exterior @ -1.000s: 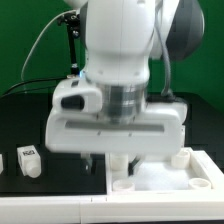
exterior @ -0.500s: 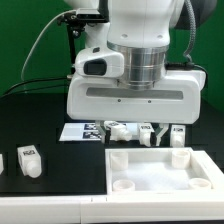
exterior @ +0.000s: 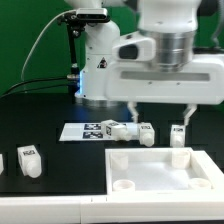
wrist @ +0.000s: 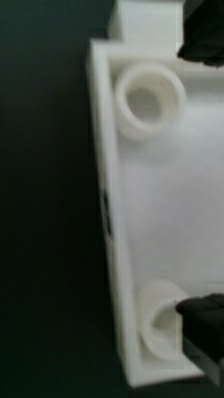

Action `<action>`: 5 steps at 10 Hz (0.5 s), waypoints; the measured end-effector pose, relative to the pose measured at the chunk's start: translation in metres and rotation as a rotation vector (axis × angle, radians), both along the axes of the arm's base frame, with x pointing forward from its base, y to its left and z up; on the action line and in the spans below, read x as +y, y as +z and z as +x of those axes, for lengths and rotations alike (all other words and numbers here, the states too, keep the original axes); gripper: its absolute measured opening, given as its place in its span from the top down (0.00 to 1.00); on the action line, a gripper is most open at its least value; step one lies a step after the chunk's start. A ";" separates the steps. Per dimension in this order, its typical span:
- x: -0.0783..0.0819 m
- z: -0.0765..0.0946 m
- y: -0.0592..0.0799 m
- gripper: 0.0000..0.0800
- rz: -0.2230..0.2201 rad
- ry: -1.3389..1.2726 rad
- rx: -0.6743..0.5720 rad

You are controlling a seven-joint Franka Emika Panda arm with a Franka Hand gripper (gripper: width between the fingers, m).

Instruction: Assemble square table

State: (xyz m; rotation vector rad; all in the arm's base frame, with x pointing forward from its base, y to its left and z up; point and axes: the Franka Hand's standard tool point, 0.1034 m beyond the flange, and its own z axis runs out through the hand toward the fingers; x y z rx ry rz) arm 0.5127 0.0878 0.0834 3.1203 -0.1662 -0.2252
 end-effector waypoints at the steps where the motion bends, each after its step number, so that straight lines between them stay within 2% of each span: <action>1: -0.003 0.001 -0.002 0.19 -0.001 -0.002 0.001; 4: 0.000 -0.003 -0.005 0.19 -0.003 -0.009 0.009; 5: 0.014 -0.020 -0.014 0.19 -0.004 -0.006 0.027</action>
Offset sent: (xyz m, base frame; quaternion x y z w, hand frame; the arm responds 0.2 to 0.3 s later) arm 0.0000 0.0000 0.0000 0.0000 0.0000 0.0000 1.0000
